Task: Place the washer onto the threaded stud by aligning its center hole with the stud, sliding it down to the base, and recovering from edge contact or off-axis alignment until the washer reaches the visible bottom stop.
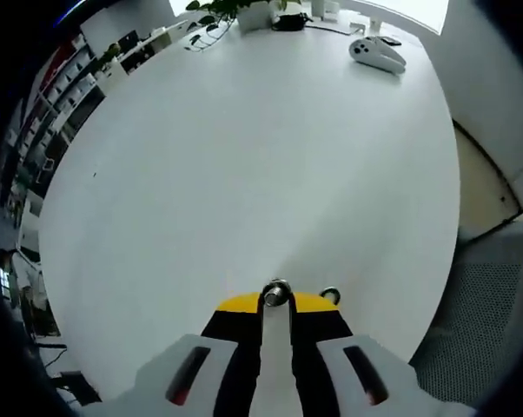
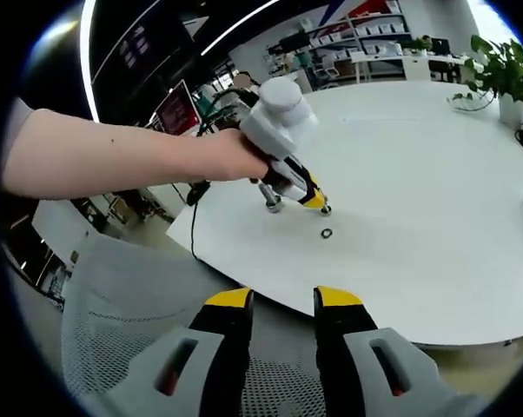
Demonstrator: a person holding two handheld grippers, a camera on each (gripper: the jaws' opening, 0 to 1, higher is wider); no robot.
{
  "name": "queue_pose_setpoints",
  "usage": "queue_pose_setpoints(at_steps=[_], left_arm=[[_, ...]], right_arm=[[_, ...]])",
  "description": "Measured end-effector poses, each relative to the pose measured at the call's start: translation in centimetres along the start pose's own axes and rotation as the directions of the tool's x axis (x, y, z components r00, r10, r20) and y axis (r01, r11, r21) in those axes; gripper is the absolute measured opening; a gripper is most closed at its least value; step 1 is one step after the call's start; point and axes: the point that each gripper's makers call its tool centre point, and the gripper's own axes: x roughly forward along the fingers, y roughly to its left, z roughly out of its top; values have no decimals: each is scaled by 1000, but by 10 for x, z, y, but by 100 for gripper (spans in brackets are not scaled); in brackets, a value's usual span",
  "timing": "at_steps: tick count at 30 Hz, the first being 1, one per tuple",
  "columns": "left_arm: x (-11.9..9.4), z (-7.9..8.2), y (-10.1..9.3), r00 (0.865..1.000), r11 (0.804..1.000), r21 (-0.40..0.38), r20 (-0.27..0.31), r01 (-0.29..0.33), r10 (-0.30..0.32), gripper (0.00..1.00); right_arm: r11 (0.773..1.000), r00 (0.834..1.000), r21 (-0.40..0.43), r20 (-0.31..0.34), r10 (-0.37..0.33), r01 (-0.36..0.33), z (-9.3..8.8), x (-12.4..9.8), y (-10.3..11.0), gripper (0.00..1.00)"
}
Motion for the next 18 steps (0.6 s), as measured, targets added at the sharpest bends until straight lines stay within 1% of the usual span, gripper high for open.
queue_pose_setpoints(at_steps=[5, 10, 13, 18], left_arm=[[10, -3, -3, 1000, 1000, -24, -11, 16, -16, 9], [16, -6, -4, 1000, 1000, -20, -16, 14, -14, 9], [15, -3, -3, 1000, 999, -33, -9, 13, -13, 9], [15, -3, -5, 1000, 999, -28, -4, 18, -18, 11]], right_arm=[[1000, 1000, -3, 4, 1, -1, 1, 0, 0, 30], [1000, 1000, -7, 2, 3, -3, 1, 0, 0, 30], [1000, 1000, -7, 4, 4, -4, 1, 0, 0, 30], [1000, 1000, -9, 6, 9, -9, 2, 0, 1, 30]])
